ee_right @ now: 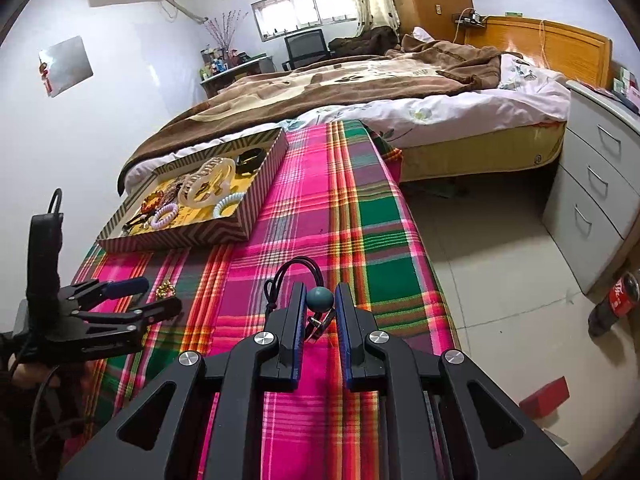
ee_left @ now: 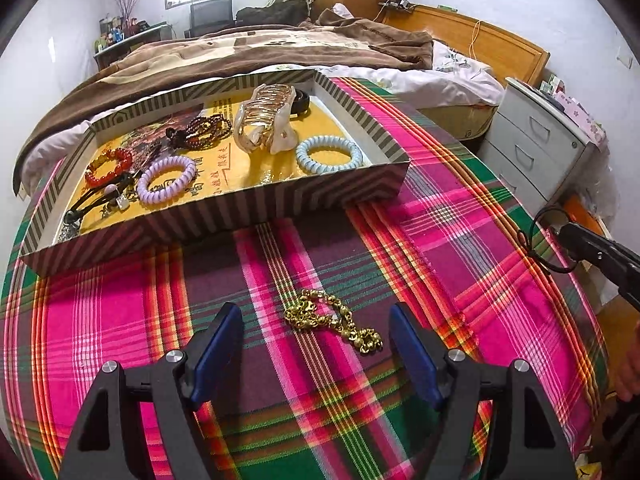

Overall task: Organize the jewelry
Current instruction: 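Lower the left gripper onto the gold chain on the cloth and close it, then carry the gold chain into the box with the left gripper while the right carries the teal-bead cord there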

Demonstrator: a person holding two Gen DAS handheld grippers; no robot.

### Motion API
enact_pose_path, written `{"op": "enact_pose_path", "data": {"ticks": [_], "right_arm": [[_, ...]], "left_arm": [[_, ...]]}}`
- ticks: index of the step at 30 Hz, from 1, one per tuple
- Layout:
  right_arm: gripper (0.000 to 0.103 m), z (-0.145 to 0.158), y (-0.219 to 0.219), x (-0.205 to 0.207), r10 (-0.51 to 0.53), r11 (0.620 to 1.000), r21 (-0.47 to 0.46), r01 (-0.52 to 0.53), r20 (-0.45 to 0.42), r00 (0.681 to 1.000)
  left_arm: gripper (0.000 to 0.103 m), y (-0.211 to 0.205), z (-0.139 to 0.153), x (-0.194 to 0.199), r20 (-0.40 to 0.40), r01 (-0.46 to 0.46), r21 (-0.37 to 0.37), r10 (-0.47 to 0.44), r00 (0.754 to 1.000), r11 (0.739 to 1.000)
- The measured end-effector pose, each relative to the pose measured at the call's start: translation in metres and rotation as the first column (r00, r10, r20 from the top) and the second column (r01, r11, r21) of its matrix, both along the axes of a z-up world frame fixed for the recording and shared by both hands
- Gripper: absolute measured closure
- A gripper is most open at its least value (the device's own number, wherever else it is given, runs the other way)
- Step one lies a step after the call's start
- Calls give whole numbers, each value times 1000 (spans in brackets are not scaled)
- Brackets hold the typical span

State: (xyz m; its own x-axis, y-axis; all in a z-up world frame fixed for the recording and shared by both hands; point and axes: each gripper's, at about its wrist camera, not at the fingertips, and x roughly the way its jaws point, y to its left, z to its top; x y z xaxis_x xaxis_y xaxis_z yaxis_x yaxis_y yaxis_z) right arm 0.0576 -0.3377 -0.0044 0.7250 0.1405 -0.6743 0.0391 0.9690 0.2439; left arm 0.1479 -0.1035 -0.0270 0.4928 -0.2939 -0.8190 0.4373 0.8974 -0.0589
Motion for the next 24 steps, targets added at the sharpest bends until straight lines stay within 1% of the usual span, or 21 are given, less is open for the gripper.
{"op": "enact_pose_path", "data": {"ticks": [4, 6, 7, 8, 9, 10, 13, 15, 16, 24], "right_arm": [[88, -1, 4, 0, 10, 1000, 8, -10, 2, 1000], [88, -1, 3, 1, 12, 1000, 12, -12, 1, 1000], [88, -1, 4, 1, 11, 1000, 12, -11, 0, 1000], [88, -2, 5, 1, 12, 1000, 12, -12, 0, 1000], [88, -2, 5, 2, 14, 1000, 12, -14, -1, 1000], [88, -2, 5, 2, 14, 1000, 12, -14, -2, 1000], [88, -2, 6, 1, 15, 1000, 13, -15, -2, 1000], [88, -2, 7, 1, 14, 1000, 14, -14, -1, 1000], [88, -2, 7, 1, 13, 1000, 16, -13, 1, 1000], [88, 0, 11, 2, 14, 1000, 14, -14, 8, 1000]], "left_arm": [[28, -6, -2, -3, 34, 0, 42, -1, 999, 999], [35, -6, -1, -4, 40, 4, 34, -5, 999, 999], [43, -6, 0, -5, 45, 5, 34, -7, 999, 999], [54, -6, 1, -5, 49, 7, 35, -9, 999, 999], [60, -6, 2, -5, 52, 7, 35, -8, 999, 999], [68, -5, 2, -5, 54, 1, 37, -3, 999, 999], [76, -2, 3, -4, 58, -7, 36, 5, 998, 999], [85, 0, 3, -4, 64, -8, 38, 5, 998, 999], [92, 0, 3, -5, 65, -9, 40, 7, 998, 999], [94, 5, 6, -6, 57, -1, 13, 0, 998, 1000]]}}
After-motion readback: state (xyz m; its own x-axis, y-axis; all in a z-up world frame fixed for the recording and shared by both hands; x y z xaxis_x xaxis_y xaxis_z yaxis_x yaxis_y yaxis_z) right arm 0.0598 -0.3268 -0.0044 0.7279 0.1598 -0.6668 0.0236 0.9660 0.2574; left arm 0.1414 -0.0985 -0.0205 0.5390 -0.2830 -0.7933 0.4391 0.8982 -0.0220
